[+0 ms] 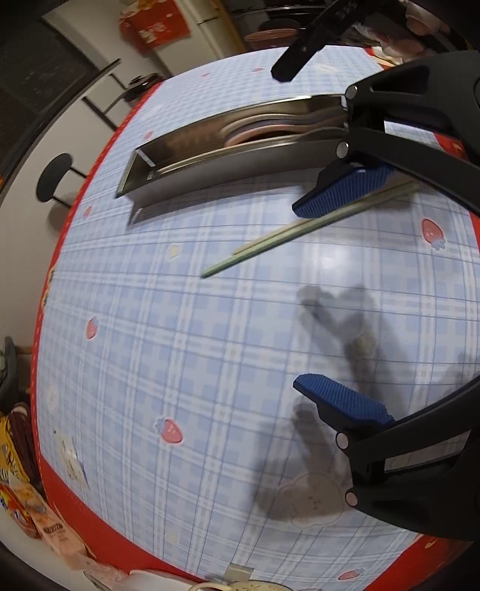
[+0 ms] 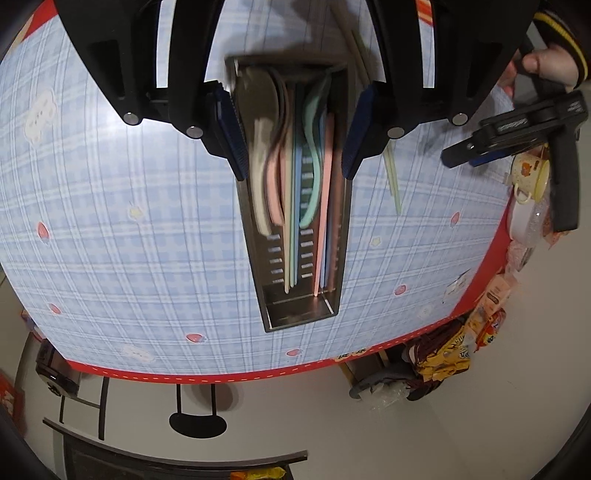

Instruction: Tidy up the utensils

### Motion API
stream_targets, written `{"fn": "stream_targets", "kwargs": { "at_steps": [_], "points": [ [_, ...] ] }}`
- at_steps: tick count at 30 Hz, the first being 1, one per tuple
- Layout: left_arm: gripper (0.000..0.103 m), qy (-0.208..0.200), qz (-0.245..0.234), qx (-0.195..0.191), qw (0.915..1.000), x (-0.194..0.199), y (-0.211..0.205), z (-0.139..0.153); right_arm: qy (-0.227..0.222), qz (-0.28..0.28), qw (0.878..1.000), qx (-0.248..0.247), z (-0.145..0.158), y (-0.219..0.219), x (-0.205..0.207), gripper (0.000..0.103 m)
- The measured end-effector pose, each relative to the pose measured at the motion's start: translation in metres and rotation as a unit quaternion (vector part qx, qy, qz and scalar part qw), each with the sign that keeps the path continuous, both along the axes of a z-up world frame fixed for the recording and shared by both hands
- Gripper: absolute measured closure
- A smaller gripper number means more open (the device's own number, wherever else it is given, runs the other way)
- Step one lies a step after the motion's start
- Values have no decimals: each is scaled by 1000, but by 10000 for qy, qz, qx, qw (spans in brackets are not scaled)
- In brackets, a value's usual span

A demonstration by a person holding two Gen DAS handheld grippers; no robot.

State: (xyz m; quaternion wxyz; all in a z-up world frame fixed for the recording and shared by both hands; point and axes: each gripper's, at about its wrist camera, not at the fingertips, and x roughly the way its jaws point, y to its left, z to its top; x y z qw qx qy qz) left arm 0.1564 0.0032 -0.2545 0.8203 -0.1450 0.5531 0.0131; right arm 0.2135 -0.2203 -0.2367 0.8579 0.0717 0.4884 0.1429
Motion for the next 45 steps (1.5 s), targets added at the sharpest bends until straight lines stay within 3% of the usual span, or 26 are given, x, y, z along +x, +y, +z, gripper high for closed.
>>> {"fn": "stream_targets", "kwargs": {
  "at_steps": [5, 7, 10, 16, 17, 22, 24, 34, 45],
  "points": [
    [18, 149, -138, 35, 9998, -12, -6, -9, 72, 75, 9999, 83, -6, -12, -29, 47],
    [18, 189, -181, 31, 9997, -17, -8, -12, 114, 126, 9999, 24, -10, -14, -39, 35],
    [18, 241, -302, 100, 9992, -24, -13, -16, 96, 107, 9997, -175, -13, -12, -53, 25],
    [17, 449, -526, 196, 9974, -39, -20, -31, 159, 439, 9987, -189, -23, -1, -73, 25],
    [17, 476, -537, 197, 9972, -39, -21, -33, 201, 526, 9983, -136, -26, 2, -76, 27],
    [17, 433, -600, 258, 9969, -43, -23, -31, 523, 784, 9955, -57, -44, 14, -83, 67],
    [17, 412, -604, 265, 9970, -44, -24, -30, 636, 925, 9937, -67, -50, 22, -85, 76],
    [17, 474, -418, 299, 9976, -53, -9, -32, 743, 1469, 9844, -620, -64, 53, -91, 89],
    [16, 467, -372, 283, 9978, -58, -3, -29, 564, 1726, 9797, -850, -64, 70, -89, 89]
  ]
}}
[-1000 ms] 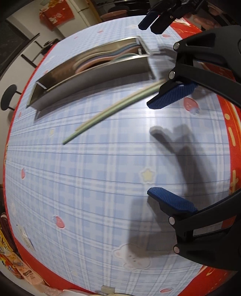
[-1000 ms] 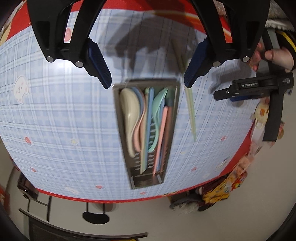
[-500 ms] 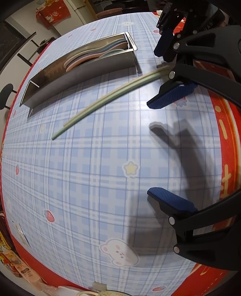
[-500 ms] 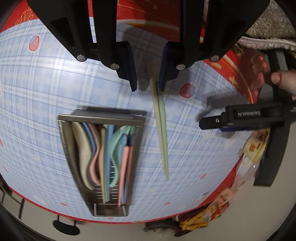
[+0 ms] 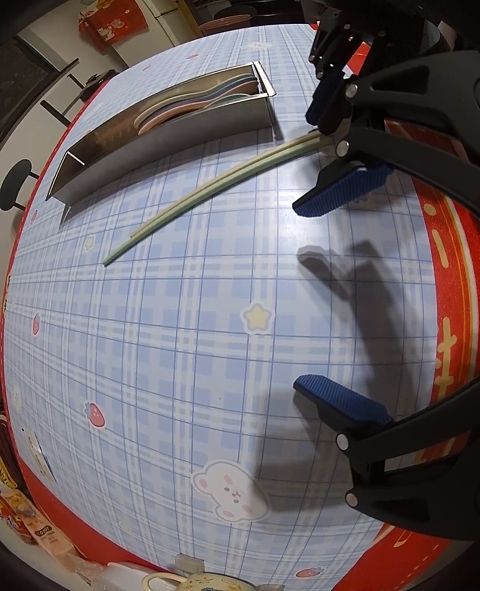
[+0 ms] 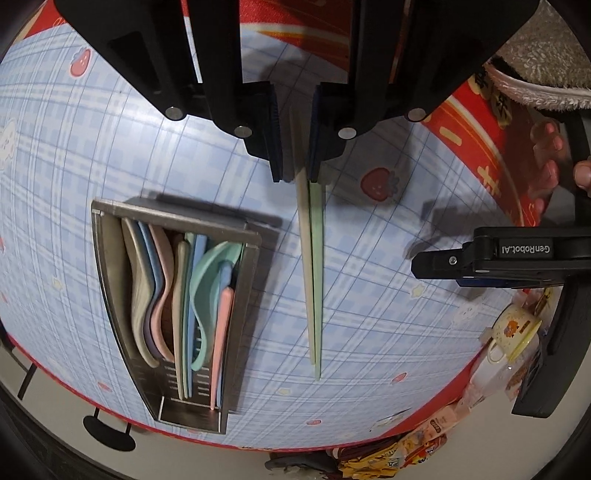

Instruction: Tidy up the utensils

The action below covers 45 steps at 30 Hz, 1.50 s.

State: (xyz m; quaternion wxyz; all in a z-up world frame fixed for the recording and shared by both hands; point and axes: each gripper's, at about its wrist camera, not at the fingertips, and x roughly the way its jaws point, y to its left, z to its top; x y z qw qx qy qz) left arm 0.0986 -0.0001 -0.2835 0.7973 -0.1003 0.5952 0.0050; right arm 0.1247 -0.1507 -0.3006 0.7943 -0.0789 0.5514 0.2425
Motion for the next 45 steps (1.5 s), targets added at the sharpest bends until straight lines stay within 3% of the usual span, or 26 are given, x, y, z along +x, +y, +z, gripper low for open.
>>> {"fn": "stream_targets", "kwargs": {
  "at_steps": [11, 17, 19, 31, 45],
  "points": [
    [16, -193, -49, -93, 9998, 1, -1, 5, -143, -81, 9999, 6, -4, 0, 5, 86],
    [16, -38, -200, -136, 9997, 5, -8, 0, -332, 91, 9987, -370, -5, 11, 1, 86],
    [16, 10, -236, -112, 9997, 7, -11, -1, -330, 113, 9986, -407, -4, 12, 0, 92],
    [22, -98, -721, -42, 9973, 31, -44, 2, 2, -174, 9998, 24, -5, -9, -4, 96],
    [25, -222, -908, 683, 9933, 74, -74, -9, -13, -273, 9994, 188, -5, -16, -10, 96]
  ]
}}
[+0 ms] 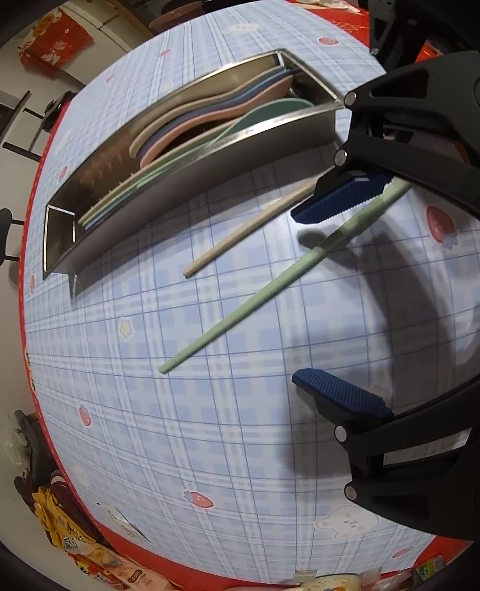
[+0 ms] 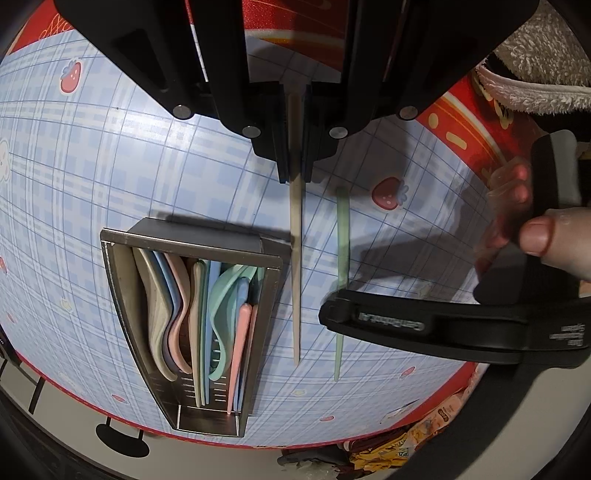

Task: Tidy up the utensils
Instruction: 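Grasp the green chopstick with the left tool while the right tool holds the cream chopstick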

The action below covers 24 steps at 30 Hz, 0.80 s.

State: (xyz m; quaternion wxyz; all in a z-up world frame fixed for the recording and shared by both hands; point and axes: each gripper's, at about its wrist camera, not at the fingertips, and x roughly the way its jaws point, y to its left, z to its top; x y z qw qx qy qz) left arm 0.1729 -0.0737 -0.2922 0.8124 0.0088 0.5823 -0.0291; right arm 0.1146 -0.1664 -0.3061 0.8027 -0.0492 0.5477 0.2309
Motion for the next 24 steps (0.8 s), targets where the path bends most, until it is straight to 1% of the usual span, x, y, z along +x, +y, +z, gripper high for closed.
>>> {"fn": "stream_targets", "kwargs": {
  "at_steps": [3, 4, 5, 6, 8, 9, 11, 17, 23, 24],
  "points": [
    [30, -32, -18, 121, 9999, 2, -3, -3, -1, 0, 10000, -8, 0, 0, 0, 95],
    [33, -56, -52, 210, 9997, 3, -4, -3, -1, 2, 10000, -11, 0, 0, 0, 96],
    [41, -91, -92, 209, 9997, 2, -4, -2, 0, 2, 10000, -18, 0, 0, 0, 95],
    [45, -106, -112, 216, 9996, 2, -4, -1, 3, 2, 10000, -22, 0, 0, 0, 95],
    [62, -109, -151, 228, 9996, 1, -1, 1, 16, -2, 10000, -32, 0, 0, 0, 95],
    [67, -84, -193, 241, 9995, 0, 0, 2, 26, -8, 10000, -36, 0, 0, 0, 95],
    [83, -33, -270, 252, 9993, -1, 2, 2, 57, -26, 10000, -50, 0, 0, 2, 95],
    [90, 131, -361, -44, 9993, -22, 23, 3, 58, -34, 9999, -120, 0, 5, 6, 95],
    [89, 180, -280, -255, 9991, -46, 36, 3, -60, -19, 9998, -176, 0, 14, 8, 92],
    [89, 176, -292, -256, 9991, -48, 36, 3, -84, -15, 9998, -185, 0, 15, 9, 90]
  ]
}}
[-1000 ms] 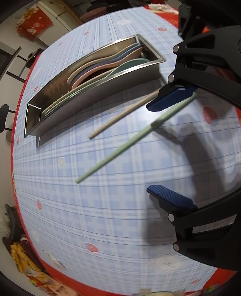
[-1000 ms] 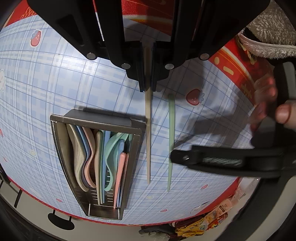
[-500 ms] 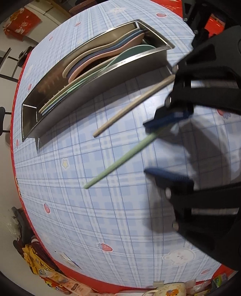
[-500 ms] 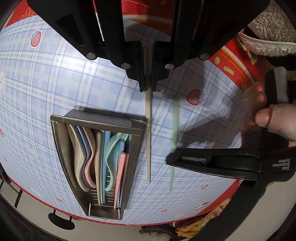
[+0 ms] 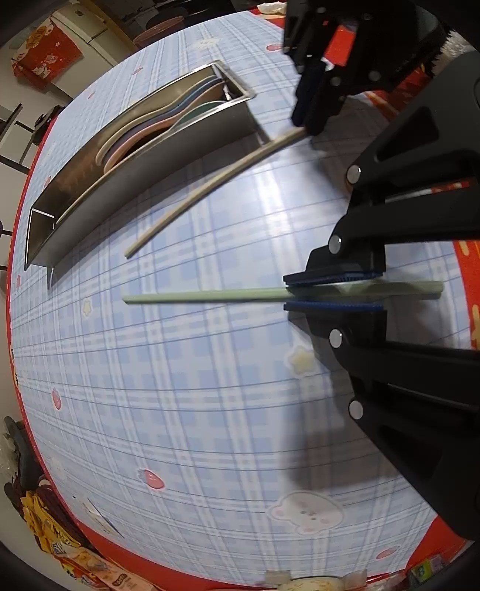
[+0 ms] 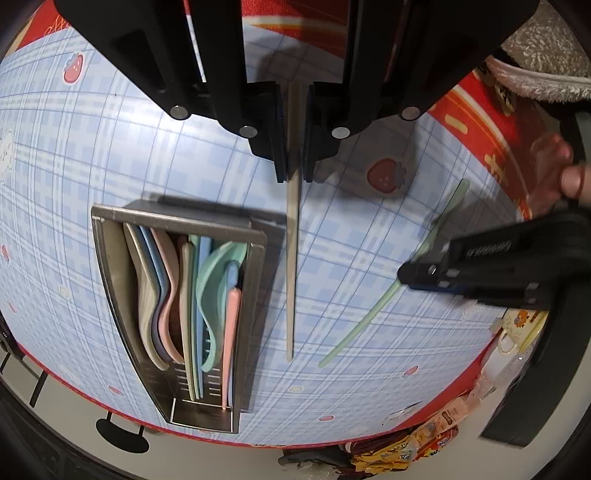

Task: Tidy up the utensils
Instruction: 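Grasp the green chopstick with the left tool while the right tool holds the cream chopstick, then carry the green and cream chopsticks with both tools into the steel basket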

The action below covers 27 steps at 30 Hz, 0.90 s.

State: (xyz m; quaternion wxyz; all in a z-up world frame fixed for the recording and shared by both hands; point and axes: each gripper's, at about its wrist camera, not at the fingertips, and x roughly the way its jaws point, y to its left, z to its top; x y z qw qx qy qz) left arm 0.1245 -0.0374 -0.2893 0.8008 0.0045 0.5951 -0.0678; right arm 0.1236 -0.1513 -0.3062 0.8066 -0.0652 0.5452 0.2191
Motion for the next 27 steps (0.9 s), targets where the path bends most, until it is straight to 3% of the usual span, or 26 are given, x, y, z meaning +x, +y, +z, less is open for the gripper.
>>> {"fn": "stream_targets", "kwargs": {
  "at_steps": [4, 13, 14, 16, 24, 27],
  "points": [
    [88, 26, -90, 36, 9999, -5, 1, 0, -148, 99, 9998, -105, 0, 10, 2, 78],
    [88, 39, -199, -69, 9998, -15, 6, -3, -509, 187, 9977, -401, -1, 24, 1, 79],
    [88, 43, -204, -99, 9997, -15, 7, -3, -505, 183, 9977, -408, -1, 24, 1, 80],
    [88, 37, -229, -109, 9997, -17, 9, -3, -469, 150, 9979, -412, 0, 24, 2, 95],
    [90, 38, -272, -188, 9994, -11, 18, -3, -156, 72, 9998, -117, 4, 18, -5, 96],
    [92, 74, -182, -384, 9991, -9, 24, -2, -194, -1, 9997, 165, 15, 13, -9, 96]
  ]
}}
